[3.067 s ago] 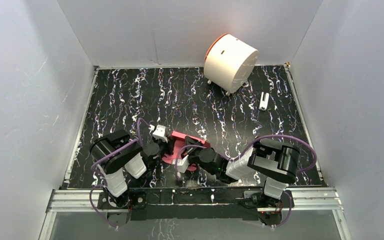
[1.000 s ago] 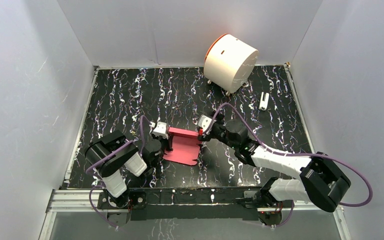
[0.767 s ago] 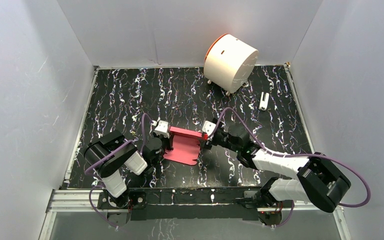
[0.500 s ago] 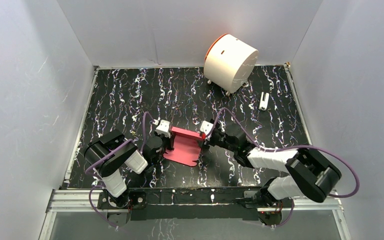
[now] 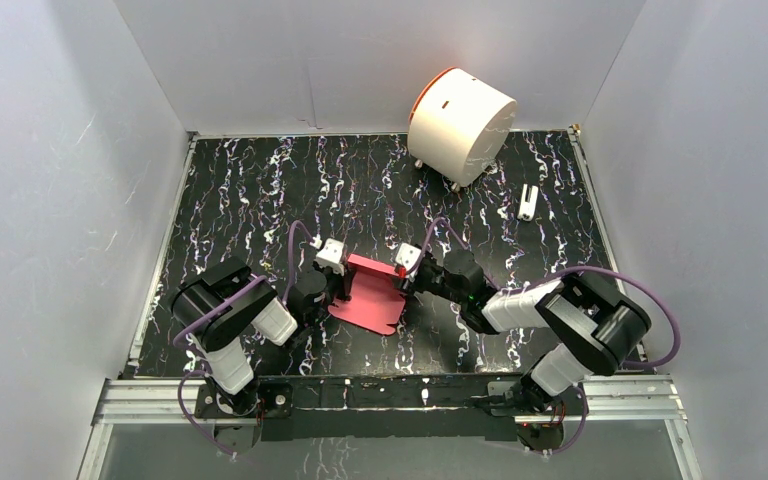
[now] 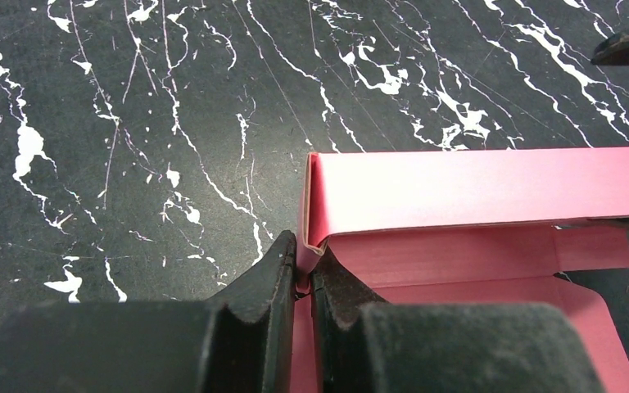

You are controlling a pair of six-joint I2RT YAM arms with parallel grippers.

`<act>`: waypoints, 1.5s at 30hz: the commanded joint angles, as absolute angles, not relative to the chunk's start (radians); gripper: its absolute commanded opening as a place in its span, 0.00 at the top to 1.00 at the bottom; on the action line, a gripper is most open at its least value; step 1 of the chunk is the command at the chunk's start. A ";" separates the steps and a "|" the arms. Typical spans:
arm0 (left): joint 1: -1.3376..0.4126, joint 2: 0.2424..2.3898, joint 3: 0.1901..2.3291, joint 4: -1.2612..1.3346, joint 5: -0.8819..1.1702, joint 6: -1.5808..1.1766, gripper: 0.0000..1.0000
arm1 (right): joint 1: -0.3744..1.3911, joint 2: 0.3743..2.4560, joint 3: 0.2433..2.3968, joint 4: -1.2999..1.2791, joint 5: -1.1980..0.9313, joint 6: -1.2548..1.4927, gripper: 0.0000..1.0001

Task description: Fold the paper box

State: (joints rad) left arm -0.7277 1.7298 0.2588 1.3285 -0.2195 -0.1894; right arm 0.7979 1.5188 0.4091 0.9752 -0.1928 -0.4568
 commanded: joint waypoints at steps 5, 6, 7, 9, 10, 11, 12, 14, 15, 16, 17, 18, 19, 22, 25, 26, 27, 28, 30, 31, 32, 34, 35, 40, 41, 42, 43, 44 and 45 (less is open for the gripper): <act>-0.720 1.722 0.281 1.346 -0.220 -0.184 1.00 | 0.793 1.549 0.405 1.087 -0.258 -0.422 0.50; -0.720 1.721 0.282 1.345 -0.224 -0.187 1.00 | 0.793 1.554 0.406 1.088 -0.262 -0.422 0.51; -0.720 1.721 0.282 1.345 -0.229 -0.190 1.00 | 0.793 1.558 0.406 1.088 -0.267 -0.422 0.53; -0.721 1.723 0.285 1.347 -0.251 -0.197 0.97 | 0.793 1.564 0.407 1.088 -0.269 -0.419 0.56; -0.720 1.723 0.286 1.347 -0.259 -0.199 0.96 | 0.792 1.566 0.407 1.088 -0.269 -0.420 0.57; -0.721 1.722 0.287 1.347 -0.265 -0.200 0.95 | 0.793 1.568 0.406 1.088 -0.267 -0.420 0.58; -0.721 1.719 0.287 1.348 -0.273 -0.205 0.93 | 0.793 1.570 0.405 1.088 -0.265 -0.421 0.59; -0.720 1.709 0.281 1.355 -0.287 -0.216 0.90 | 0.793 1.575 0.404 1.091 -0.262 -0.423 0.59; -0.720 1.704 0.279 1.359 -0.290 -0.216 0.89 | 0.792 1.577 0.403 1.094 -0.261 -0.423 0.59; -0.721 1.700 0.276 1.363 -0.296 -0.219 0.87 | 0.793 1.578 0.402 1.095 -0.259 -0.425 0.59; -0.720 1.696 0.274 1.369 -0.303 -0.222 0.85 | 0.793 1.578 0.402 1.094 -0.257 -0.426 0.59; -0.721 1.695 0.272 1.376 -0.309 -0.223 0.82 | 0.793 1.578 0.402 1.094 -0.255 -0.427 0.60; -0.721 1.693 0.269 1.382 -0.314 -0.222 0.80 | 0.793 1.580 0.401 1.093 -0.252 -0.429 0.60; -0.720 1.689 0.261 1.403 -0.325 -0.224 0.77 | 0.793 1.581 0.400 1.090 -0.244 -0.431 0.60; -0.721 1.689 0.252 1.423 -0.343 -0.224 0.76 | 0.793 1.580 0.399 1.088 -0.237 -0.433 0.61; -0.721 1.690 0.250 1.427 -0.351 -0.223 0.77 | 0.793 1.580 0.399 1.088 -0.236 -0.435 0.61; -0.720 1.692 0.248 1.431 -0.362 -0.221 0.78 | 0.792 1.580 0.399 1.088 -0.235 -0.436 0.61; -0.721 1.694 0.246 1.437 -0.371 -0.221 0.79 | 0.793 1.581 0.399 1.088 -0.235 -0.436 0.61; -0.721 1.698 0.242 1.448 -0.380 -0.216 0.82 | 0.794 1.584 0.400 1.086 -0.237 -0.436 0.61; -0.720 1.699 0.242 1.452 -0.379 -0.214 0.82 | 0.793 1.585 0.400 1.085 -0.237 -0.436 0.61; -0.720 1.702 0.242 1.454 -0.380 -0.209 0.83 | 0.793 1.586 0.402 1.085 -0.238 -0.436 0.61; -0.720 1.706 0.246 1.457 -0.388 -0.206 0.86 | 0.793 1.591 0.404 1.082 -0.239 -0.436 0.61; -0.721 1.710 0.249 1.457 -0.394 -0.200 0.90 | 0.794 1.592 0.406 1.079 -0.240 -0.435 0.61; -0.741 1.735 0.273 1.456 -0.460 -0.155 1.00 | 0.807 1.601 0.412 1.075 -0.227 -0.434 0.62; -0.748 1.740 0.277 1.457 -0.469 -0.147 1.00 | 0.810 1.603 0.413 1.075 -0.222 -0.435 0.62; -0.753 1.743 0.279 1.457 -0.474 -0.140 1.00 | 0.813 1.604 0.414 1.077 -0.219 -0.436 0.62; -0.761 1.747 0.280 1.457 -0.482 -0.133 1.00 | 0.818 1.607 0.416 1.076 -0.213 -0.438 0.62; -0.768 1.753 0.284 1.457 -0.496 -0.126 1.00 | 0.822 1.611 0.418 1.077 -0.205 -0.441 0.63; -0.778 1.760 0.288 1.457 -0.512 -0.114 1.00 | 0.828 1.616 0.419 1.078 -0.196 -0.444 0.63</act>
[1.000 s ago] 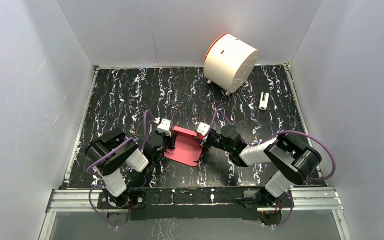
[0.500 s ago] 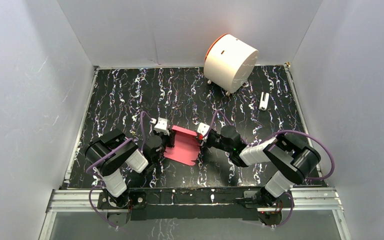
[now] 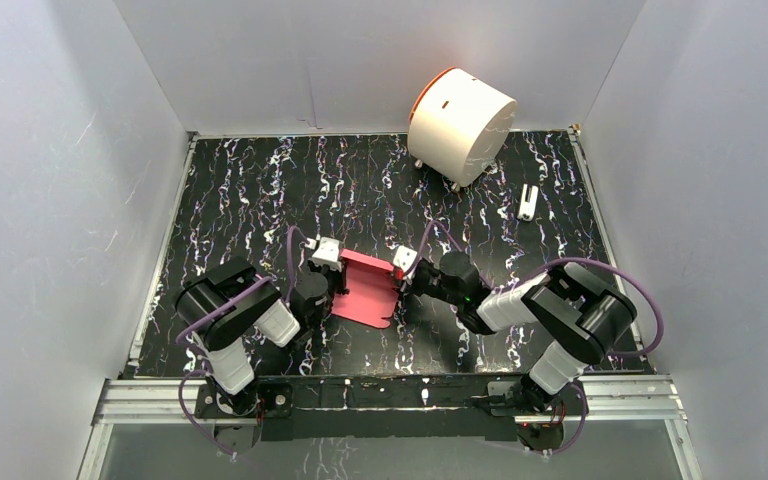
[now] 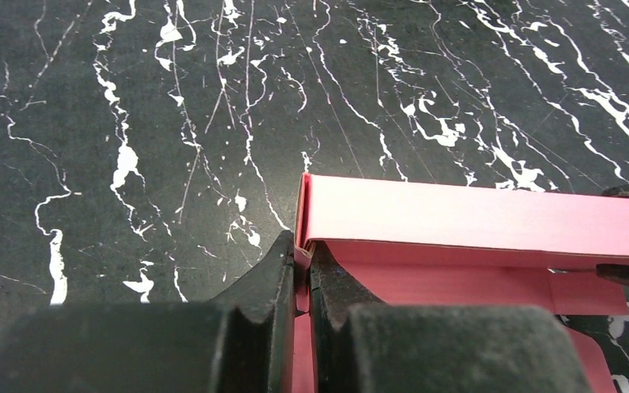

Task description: Fold the paper box

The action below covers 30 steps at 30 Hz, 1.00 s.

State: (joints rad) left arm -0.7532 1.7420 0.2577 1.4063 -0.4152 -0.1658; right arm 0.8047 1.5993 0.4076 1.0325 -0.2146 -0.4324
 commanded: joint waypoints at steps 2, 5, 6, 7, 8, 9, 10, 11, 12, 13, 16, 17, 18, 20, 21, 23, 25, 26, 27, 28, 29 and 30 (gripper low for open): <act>-0.796 1.776 0.298 1.457 -0.550 -0.093 1.00 | 0.835 1.622 0.414 1.098 -0.176 -0.444 0.63; -0.813 1.797 0.304 1.458 -0.555 -0.086 1.00 | 0.836 1.641 0.376 1.217 -0.118 -0.423 0.63; -0.812 1.799 0.303 1.461 -0.539 -0.095 1.00 | 0.836 1.649 0.365 1.258 -0.092 -0.417 0.62; -0.813 1.800 0.298 1.468 -0.524 -0.102 1.00 | 0.836 1.656 0.356 1.291 -0.075 -0.414 0.60; -0.812 1.801 0.293 1.479 -0.509 -0.105 1.00 | 0.836 1.660 0.352 1.308 -0.068 -0.414 0.59; -0.812 1.799 0.288 1.485 -0.490 -0.106 1.00 | 0.835 1.660 0.353 1.309 -0.066 -0.415 0.58; -0.812 1.794 0.285 1.488 -0.475 -0.107 1.00 | 0.835 1.659 0.353 1.306 -0.065 -0.418 0.56; -0.812 1.789 0.281 1.488 -0.466 -0.106 1.00 | 0.835 1.658 0.351 1.306 -0.058 -0.422 0.54; -0.812 1.783 0.278 1.488 -0.464 -0.106 1.00 | 0.833 1.656 0.347 1.307 -0.044 -0.425 0.53; -0.812 1.777 0.273 1.488 -0.463 -0.107 1.00 | 0.828 1.653 0.341 1.313 -0.038 -0.424 0.51; -0.809 1.767 0.266 1.488 -0.459 -0.105 1.00 | 0.802 1.641 0.312 1.345 -0.068 -0.393 0.49; -0.807 1.766 0.265 1.487 -0.450 -0.103 1.00 | 0.793 1.637 0.304 1.353 -0.086 -0.382 0.48; -0.803 1.765 0.265 1.487 -0.440 -0.103 1.00 | 0.786 1.633 0.300 1.357 -0.108 -0.374 0.47; -0.800 1.766 0.266 1.487 -0.425 -0.104 1.00 | 0.773 1.632 0.297 1.354 -0.144 -0.367 0.44; -0.799 1.767 0.266 1.485 -0.419 -0.104 1.00 | 0.768 1.633 0.295 1.352 -0.154 -0.363 0.43; -0.796 1.766 0.266 1.484 -0.411 -0.107 1.00 | 0.756 1.639 0.291 1.364 -0.176 -0.350 0.41; -0.791 1.763 0.264 1.482 -0.395 -0.109 1.00 | 0.746 1.650 0.289 1.385 -0.200 -0.340 0.41; -0.790 1.763 0.265 1.481 -0.386 -0.111 1.00 | 0.742 1.656 0.291 1.393 -0.213 -0.336 0.41; -0.789 1.761 0.266 1.478 -0.381 -0.112 1.00 | 0.739 1.661 0.291 1.400 -0.225 -0.332 0.41; -0.788 1.761 0.267 1.475 -0.375 -0.112 1.00 | 0.734 1.669 0.291 1.410 -0.236 -0.329 0.43; -0.787 1.760 0.267 1.473 -0.372 -0.113 1.00 | 0.730 1.676 0.292 1.419 -0.247 -0.324 0.43; -0.787 1.759 0.267 1.472 -0.370 -0.115 1.00 | 0.728 1.685 0.291 1.430 -0.256 -0.320 0.45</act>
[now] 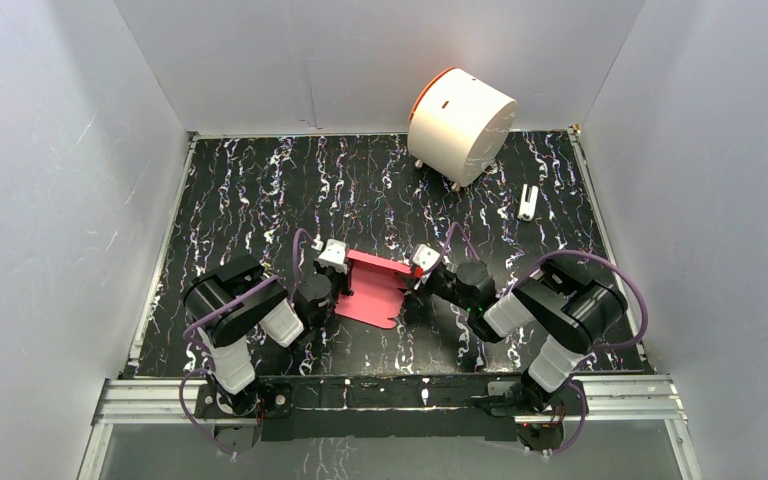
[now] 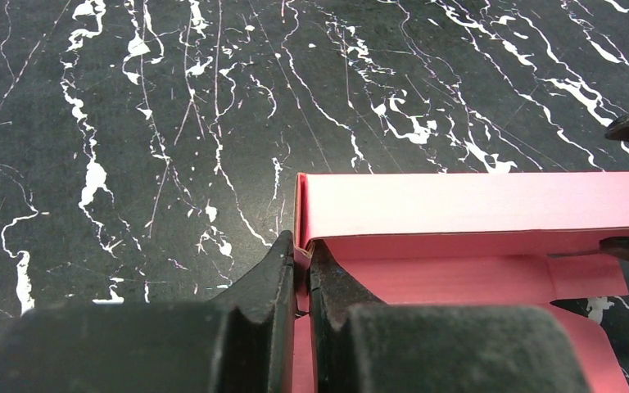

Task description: Fold the paper box

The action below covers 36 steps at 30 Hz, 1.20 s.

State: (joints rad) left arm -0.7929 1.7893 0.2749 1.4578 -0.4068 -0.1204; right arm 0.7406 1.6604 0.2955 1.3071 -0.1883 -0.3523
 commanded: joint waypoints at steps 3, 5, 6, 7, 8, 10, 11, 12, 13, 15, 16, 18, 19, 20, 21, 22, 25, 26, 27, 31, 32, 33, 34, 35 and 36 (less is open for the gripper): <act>-0.784 1.752 0.266 1.467 -0.362 -0.122 1.00 | 0.714 1.704 0.284 1.461 -0.275 -0.307 0.47; -0.781 1.750 0.267 1.463 -0.354 -0.126 1.00 | 0.703 1.718 0.282 1.477 -0.294 -0.291 0.49; -0.781 1.750 0.267 1.462 -0.352 -0.127 1.00 | 0.700 1.725 0.283 1.482 -0.304 -0.286 0.51; -0.782 1.750 0.267 1.462 -0.351 -0.129 1.00 | 0.697 1.733 0.284 1.486 -0.310 -0.280 0.52; -0.780 1.750 0.267 1.462 -0.351 -0.131 1.00 | 0.696 1.741 0.284 1.496 -0.314 -0.272 0.53; -0.778 1.750 0.265 1.462 -0.344 -0.136 1.00 | 0.696 1.762 0.285 1.516 -0.324 -0.262 0.55; -0.778 1.750 0.267 1.462 -0.341 -0.138 1.00 | 0.696 1.773 0.285 1.528 -0.330 -0.258 0.56; -0.777 1.750 0.267 1.462 -0.339 -0.139 1.00 | 0.696 1.781 0.284 1.538 -0.331 -0.254 0.57; -0.776 1.750 0.267 1.462 -0.338 -0.139 1.00 | 0.696 1.789 0.283 1.550 -0.332 -0.248 0.59; -0.777 1.747 0.267 1.462 -0.341 -0.140 1.00 | 0.696 1.800 0.280 1.568 -0.334 -0.236 0.62; -0.776 1.746 0.266 1.462 -0.343 -0.140 1.00 | 0.696 1.804 0.279 1.576 -0.334 -0.232 0.63; -0.776 1.743 0.270 1.460 -0.348 -0.126 1.00 | 0.696 1.810 0.279 1.586 -0.340 -0.221 0.68; -0.777 1.742 0.272 1.458 -0.354 -0.124 1.00 | 0.696 1.813 0.279 1.589 -0.343 -0.214 0.71; -0.777 1.741 0.276 1.457 -0.367 -0.125 1.00 | 0.697 1.815 0.279 1.593 -0.348 -0.208 0.74; -0.778 1.743 0.280 1.454 -0.380 -0.125 1.00 | 0.697 1.817 0.280 1.597 -0.349 -0.200 0.76; -0.779 1.745 0.284 1.453 -0.398 -0.124 1.00 | 0.698 1.818 0.277 1.603 -0.349 -0.192 0.79; -0.793 1.754 0.293 1.454 -0.474 -0.119 1.00 | 0.711 1.815 0.270 1.612 -0.323 -0.184 0.84; -0.801 1.757 0.298 1.454 -0.502 -0.116 1.00 | 0.718 1.813 0.266 1.613 -0.305 -0.185 0.86; -0.808 1.760 0.305 1.454 -0.530 -0.106 1.00 | 0.727 1.811 0.263 1.614 -0.290 -0.183 0.87; -0.849 1.784 0.348 1.454 -0.673 -0.066 1.00 | 0.769 1.811 0.257 1.622 -0.195 -0.182 0.92; -0.857 1.790 0.355 1.454 -0.712 -0.066 1.00 | 0.780 1.814 0.255 1.627 -0.174 -0.181 0.93; -0.862 1.796 0.361 1.454 -0.744 -0.070 1.00 | 0.790 1.818 0.253 1.633 -0.154 -0.181 0.93; -0.865 1.801 0.365 1.454 -0.771 -0.076 1.00 | 0.802 1.822 0.249 1.641 -0.132 -0.183 0.93; -0.865 1.807 0.370 1.453 -0.796 -0.082 1.00 | 0.812 1.827 0.247 1.651 -0.121 -0.184 0.93; -0.866 1.812 0.374 1.451 -0.815 -0.087 1.00 | 0.818 1.834 0.246 1.660 -0.114 -0.185 0.93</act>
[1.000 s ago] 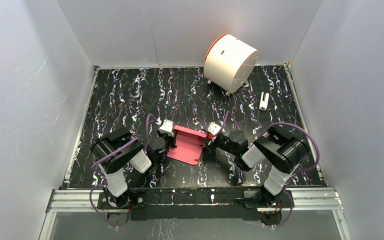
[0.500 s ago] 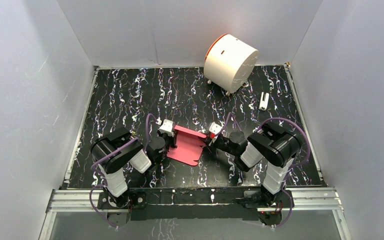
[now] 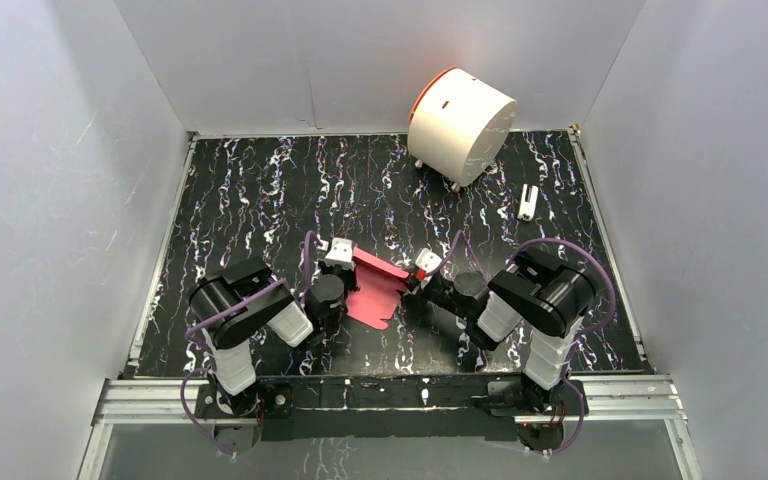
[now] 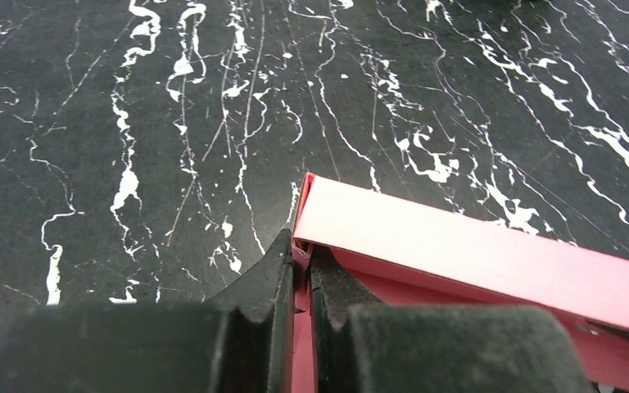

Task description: Fold the paper box

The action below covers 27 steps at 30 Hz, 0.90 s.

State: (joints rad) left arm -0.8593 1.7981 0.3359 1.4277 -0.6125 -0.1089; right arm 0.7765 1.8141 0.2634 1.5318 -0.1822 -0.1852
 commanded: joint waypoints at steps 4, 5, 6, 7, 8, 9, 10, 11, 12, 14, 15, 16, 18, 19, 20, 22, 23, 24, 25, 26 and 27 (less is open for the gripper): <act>-0.867 1.826 0.382 1.442 -0.849 -0.116 1.00 | 0.825 1.855 0.241 1.693 -0.109 -0.178 0.92; -0.867 1.829 0.381 1.438 -0.843 -0.122 1.00 | 0.825 1.858 0.240 1.704 -0.106 -0.178 0.92; -0.867 1.831 0.379 1.434 -0.840 -0.126 1.00 | 0.825 1.862 0.237 1.717 -0.100 -0.175 0.92; -0.867 1.835 0.377 1.428 -0.839 -0.133 1.00 | 0.825 1.867 0.235 1.732 -0.093 -0.174 0.91; -0.866 1.838 0.376 1.425 -0.831 -0.135 1.00 | 0.825 1.869 0.235 1.741 -0.090 -0.175 0.90; -0.866 1.837 0.368 1.425 -0.797 -0.133 0.98 | 0.825 1.870 0.237 1.744 -0.090 -0.175 0.90; -0.867 1.832 0.360 1.426 -0.766 -0.132 0.95 | 0.825 1.872 0.240 1.742 -0.090 -0.175 0.89; -0.867 1.825 0.354 1.425 -0.735 -0.131 0.91 | 0.825 1.873 0.243 1.741 -0.092 -0.176 0.89; -0.866 1.816 0.347 1.425 -0.712 -0.128 0.88 | 0.825 1.872 0.245 1.742 -0.091 -0.177 0.88; -0.867 1.790 0.331 1.425 -0.699 -0.132 0.82 | 0.825 1.870 0.247 1.744 -0.081 -0.181 0.87; -0.866 1.775 0.320 1.425 -0.696 -0.135 0.80 | 0.824 1.870 0.247 1.745 -0.073 -0.183 0.86; -0.866 1.761 0.311 1.423 -0.696 -0.136 0.78 | 0.824 1.869 0.247 1.745 -0.067 -0.186 0.85; -0.866 1.737 0.297 1.415 -0.690 -0.139 0.74 | 0.825 1.872 0.247 1.746 -0.055 -0.189 0.84; -0.866 1.729 0.289 1.409 -0.685 -0.142 0.73 | 0.825 1.874 0.247 1.749 -0.053 -0.191 0.84; -0.865 1.720 0.281 1.405 -0.681 -0.145 0.71 | 0.825 1.878 0.246 1.751 -0.052 -0.192 0.84; -0.866 1.701 0.268 1.390 -0.679 -0.153 0.69 | 0.824 1.883 0.245 1.758 -0.050 -0.192 0.84; -0.865 1.691 0.260 1.382 -0.675 -0.155 0.68 | 0.824 1.883 0.244 1.761 -0.050 -0.192 0.84; -0.865 1.683 0.252 1.379 -0.663 -0.154 0.66 | 0.825 1.885 0.243 1.762 -0.051 -0.192 0.83; -0.865 1.674 0.247 1.377 -0.650 -0.152 0.65 | 0.825 1.884 0.244 1.760 -0.055 -0.195 0.83; -0.864 1.672 0.244 1.374 -0.640 -0.152 0.64 | 0.825 1.884 0.243 1.759 -0.058 -0.197 0.83; -0.862 1.671 0.244 1.373 -0.627 -0.156 0.64 | 0.825 1.882 0.244 1.758 -0.063 -0.199 0.83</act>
